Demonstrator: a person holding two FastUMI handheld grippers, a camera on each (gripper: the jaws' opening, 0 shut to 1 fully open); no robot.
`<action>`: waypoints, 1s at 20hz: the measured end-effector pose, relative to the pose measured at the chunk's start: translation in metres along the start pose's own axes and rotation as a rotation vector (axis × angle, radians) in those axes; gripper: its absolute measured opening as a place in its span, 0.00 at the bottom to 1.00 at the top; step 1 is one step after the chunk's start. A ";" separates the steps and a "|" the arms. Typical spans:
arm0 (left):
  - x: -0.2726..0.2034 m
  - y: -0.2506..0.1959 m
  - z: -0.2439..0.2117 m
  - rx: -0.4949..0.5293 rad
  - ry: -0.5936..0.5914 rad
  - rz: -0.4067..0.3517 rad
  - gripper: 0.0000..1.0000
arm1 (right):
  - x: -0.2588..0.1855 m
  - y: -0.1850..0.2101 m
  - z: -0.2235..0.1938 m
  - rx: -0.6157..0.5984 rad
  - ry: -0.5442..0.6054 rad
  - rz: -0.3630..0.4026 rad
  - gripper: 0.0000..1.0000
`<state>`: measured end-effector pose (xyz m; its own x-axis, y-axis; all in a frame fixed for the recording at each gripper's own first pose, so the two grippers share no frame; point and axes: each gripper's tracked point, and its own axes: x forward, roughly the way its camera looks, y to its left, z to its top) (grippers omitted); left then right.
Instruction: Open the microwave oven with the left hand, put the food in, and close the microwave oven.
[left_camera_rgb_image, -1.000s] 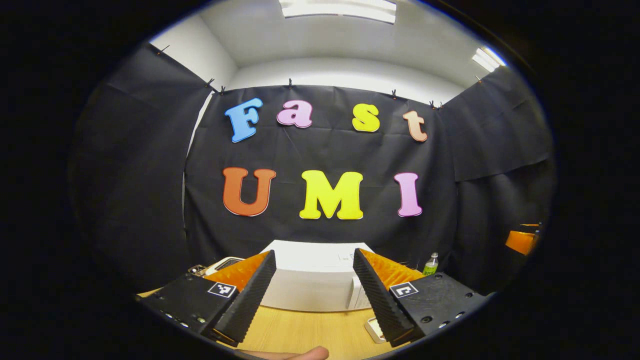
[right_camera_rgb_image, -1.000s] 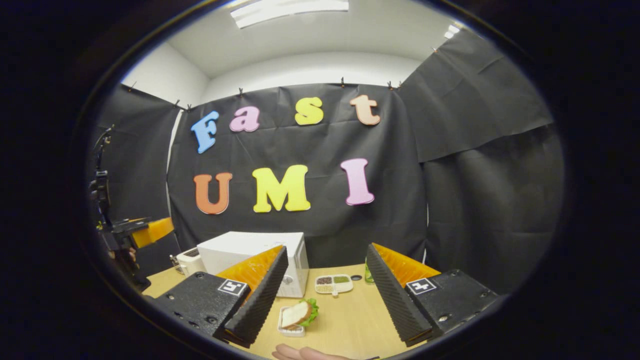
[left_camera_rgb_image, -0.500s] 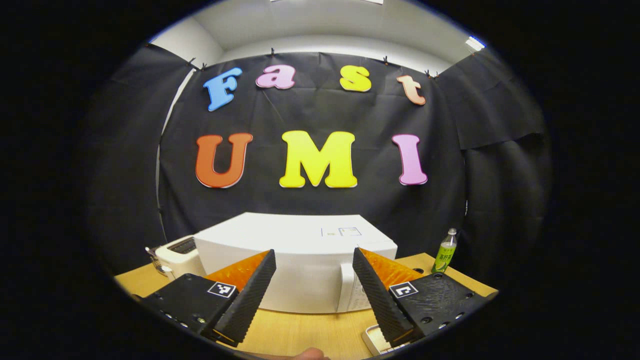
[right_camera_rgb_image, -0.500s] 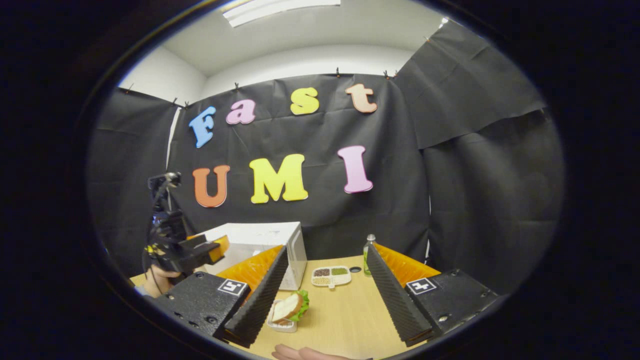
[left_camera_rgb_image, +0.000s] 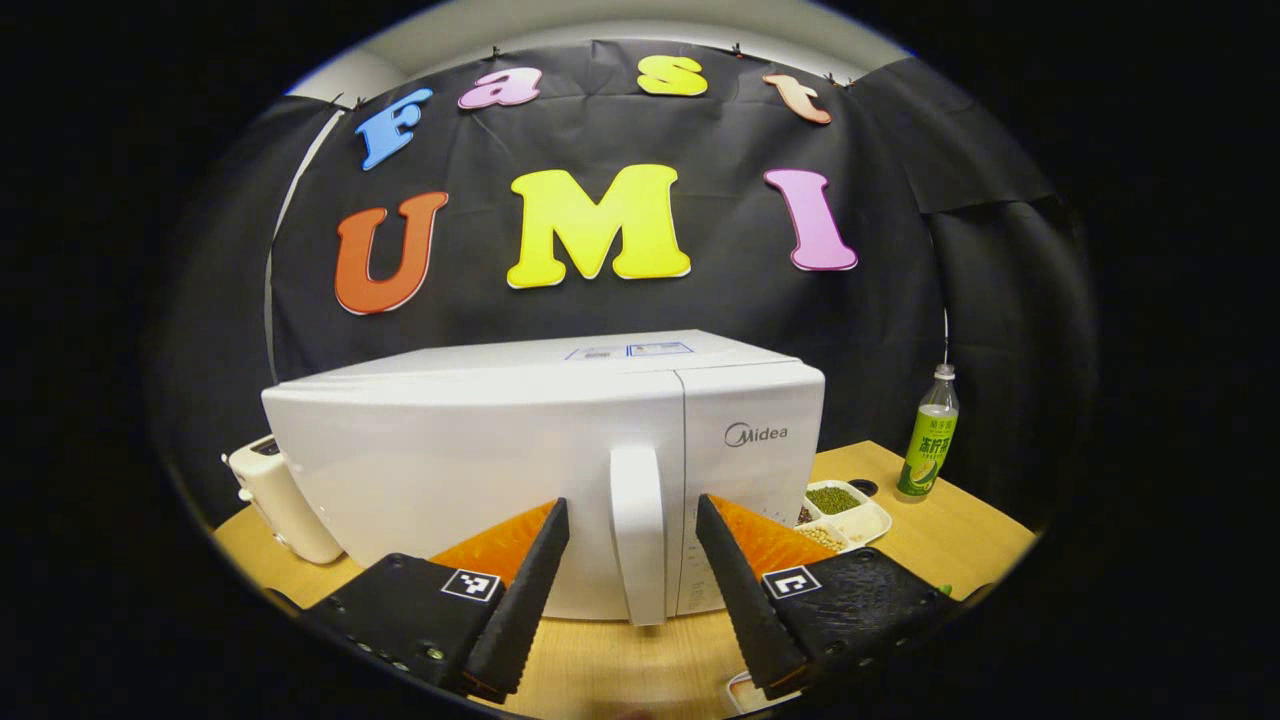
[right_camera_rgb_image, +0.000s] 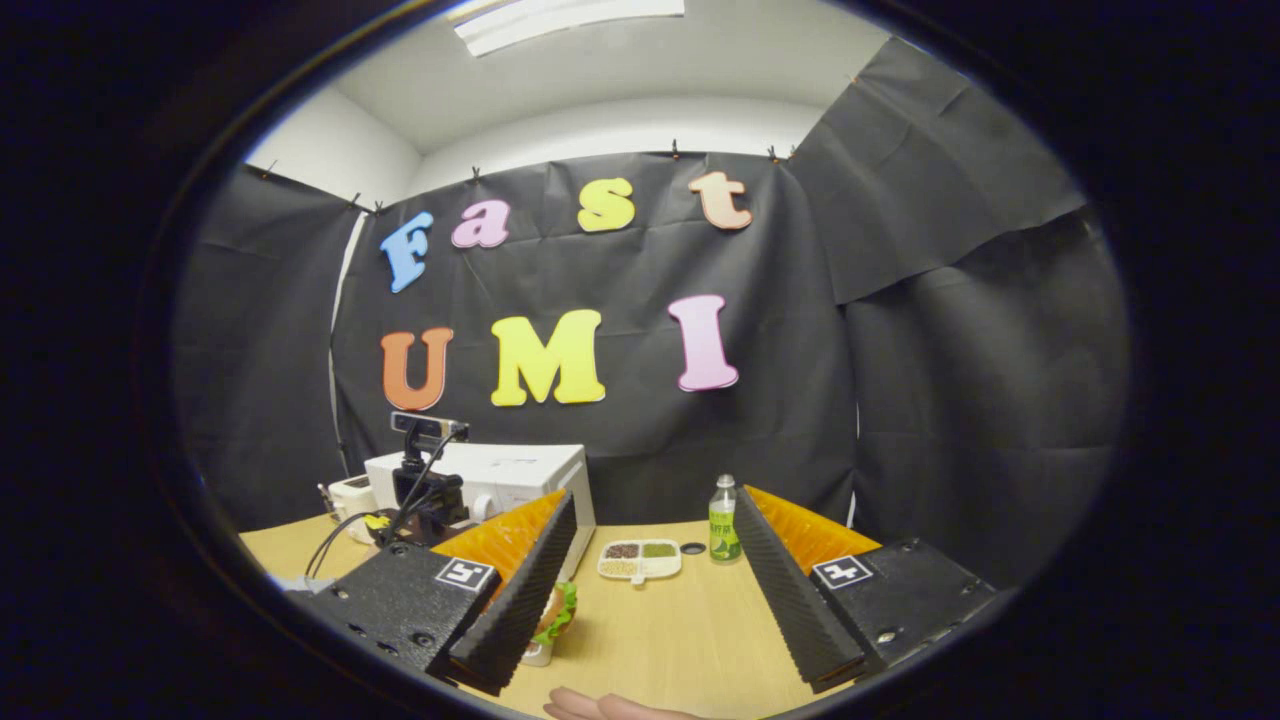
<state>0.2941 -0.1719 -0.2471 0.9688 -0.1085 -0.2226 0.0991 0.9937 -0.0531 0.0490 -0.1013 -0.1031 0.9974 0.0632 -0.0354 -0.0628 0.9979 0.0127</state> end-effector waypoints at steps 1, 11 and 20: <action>-0.003 0.002 0.006 -0.012 -0.013 0.018 0.79 | 0.001 -0.003 -0.004 -0.006 0.000 0.001 1.00; -0.005 -0.001 0.006 -0.036 0.017 -0.035 0.17 | -0.007 -0.028 -0.022 0.014 0.028 -0.025 0.92; -0.063 0.006 -0.004 -0.045 0.000 -0.147 0.10 | -0.037 -0.045 -0.025 0.004 0.041 -0.078 1.00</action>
<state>0.2331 -0.1595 -0.2375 0.9447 -0.2530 -0.2088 0.2300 0.9647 -0.1284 0.0141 -0.1485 -0.1272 0.9969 -0.0142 -0.0773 0.0152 0.9998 0.0123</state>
